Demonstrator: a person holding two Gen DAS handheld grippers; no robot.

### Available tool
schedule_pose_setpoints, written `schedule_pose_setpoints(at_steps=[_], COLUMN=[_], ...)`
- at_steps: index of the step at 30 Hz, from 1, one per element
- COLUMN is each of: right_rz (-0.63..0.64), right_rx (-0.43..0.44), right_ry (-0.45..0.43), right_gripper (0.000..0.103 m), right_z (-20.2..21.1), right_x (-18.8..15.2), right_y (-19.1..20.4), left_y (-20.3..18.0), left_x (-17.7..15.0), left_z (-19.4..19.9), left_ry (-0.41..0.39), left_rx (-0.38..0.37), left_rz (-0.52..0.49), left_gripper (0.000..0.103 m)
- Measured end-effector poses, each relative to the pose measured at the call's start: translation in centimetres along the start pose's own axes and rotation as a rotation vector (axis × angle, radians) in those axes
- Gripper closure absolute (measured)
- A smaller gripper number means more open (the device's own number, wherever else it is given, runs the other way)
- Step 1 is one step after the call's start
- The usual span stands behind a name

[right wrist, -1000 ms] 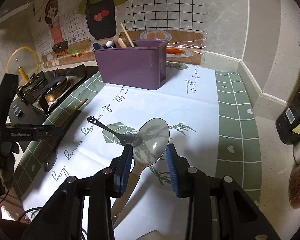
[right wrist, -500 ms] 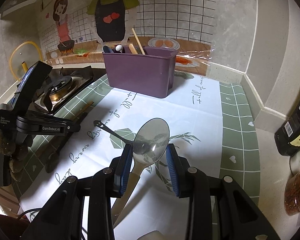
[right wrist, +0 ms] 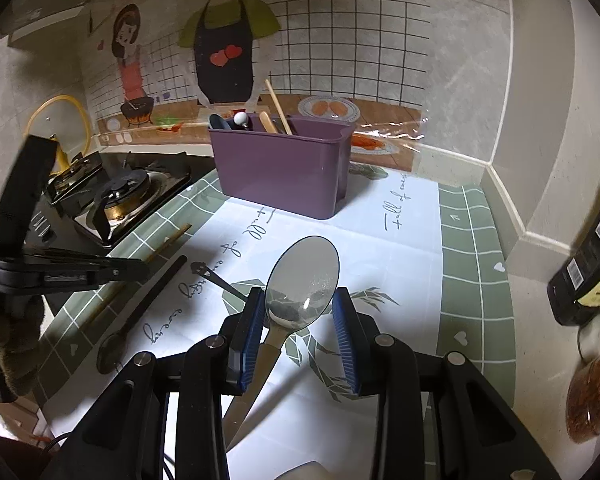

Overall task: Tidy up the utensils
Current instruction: 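Grasp the black spatula handle with the left tool, then lift the black spatula into the holder with the left tool while the right drops the clear spoon in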

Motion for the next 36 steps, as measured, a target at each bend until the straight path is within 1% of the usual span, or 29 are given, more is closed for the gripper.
schedule_pose_setpoints(at_steps=[1, 2, 4, 6, 7, 8, 9, 10, 12, 17, 23, 27, 29, 30, 32, 35, 36], right_rz=[0.004, 0.006, 0.006, 0.008, 0.010, 0.014, 0.016, 0.017, 0.016, -0.010, -0.036, -0.039, -0.034, -0.033, -0.030, -0.024, -0.023], right_rx=[0.002, 0.003, 0.009, 0.015, 0.018, 0.021, 0.019, 0.018, 0.020, 0.015, 0.007, 0.006, 0.005, 0.004, 0.000, 0.000, 0.002], right_ry=[0.001, 0.003, 0.010, 0.016, 0.019, 0.026, 0.031, 0.033, 0.037, 0.047, 0.053, 0.054, 0.045, 0.038, 0.023, 0.003, 0.001], right_gripper=[0.071, 0.071, 0.071, 0.071, 0.071, 0.071, 0.071, 0.071, 0.071, 0.071, 0.071, 0.071, 0.071, 0.071, 0.071, 0.071, 0.071], right_z=[0.0, -0.1, -0.4, -0.6, -0.6, -0.8, -1.0, -1.0, -1.2, -1.5, -1.8, -2.0, -1.9, -1.8, -1.6, -1.1, -1.1], right_x=[0.1, 0.2, 0.2, 0.2, 0.1, 0.0, -0.1, -0.2, -0.5, -1.0, -1.2, -1.1, -0.8, -0.7, -0.3, 0.1, 0.1], right_y=[0.0, 0.0, 0.1, 0.2, 0.3, 0.4, 0.5, 0.5, 0.5, -0.2, -1.0, -1.0, -0.8, -0.7, -0.5, -0.3, -0.3], left_y=[-0.1, -0.1, 0.2, 0.4, 0.5, 0.5, 0.5, 0.3, 0.1, 0.0, 0.7, 0.4, 0.4, 0.6, 0.9, 0.3, 0.0], left_x=[0.0, 0.0, 0.3, 0.3, 0.3, 0.3, 0.4, 0.4, 0.5, 0.7, 0.9, 1.3, 1.7, 1.8, 1.7, 0.6, 0.3], left_z=[-0.1, -0.3, -0.9, -2.0, -2.6, -3.1, -3.4, -3.6, -3.9, -4.4, -4.4, -4.7, -4.8, -4.8, -4.6, -4.1, -3.5], left_ry=[0.011, 0.025, 0.020, 0.058, 0.084, 0.097, 0.095, 0.084, 0.062, 0.032, 0.031, 0.060, 0.066, 0.069, 0.072, 0.050, 0.034], left_rx=[0.007, 0.038, 0.095, 0.082, 0.063, 0.064, 0.077, 0.103, 0.139, 0.187, 0.179, 0.205, 0.184, 0.167, 0.104, 0.077, 0.055], left_rz=[-0.007, -0.011, -0.016, -0.021, -0.015, -0.011, -0.015, -0.028, -0.042, -0.068, -0.068, -0.068, -0.048, -0.035, -0.004, -0.020, -0.022], left_gripper=[0.101, 0.101, 0.099, 0.096, 0.090, 0.086, 0.076, 0.073, 0.073, 0.073, 0.074, 0.074, 0.076, 0.092, 0.091, 0.091, 0.091])
Point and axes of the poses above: each gripper's, at about its wrist camera, not at the fingertips, and z roughly against the way its jaws point, y to its left, x to its top, the point moved 4 cm from there along -z, roughly the way its jaws point, and after that the axes turned 13 degrees about y, right-handed, at the moved point
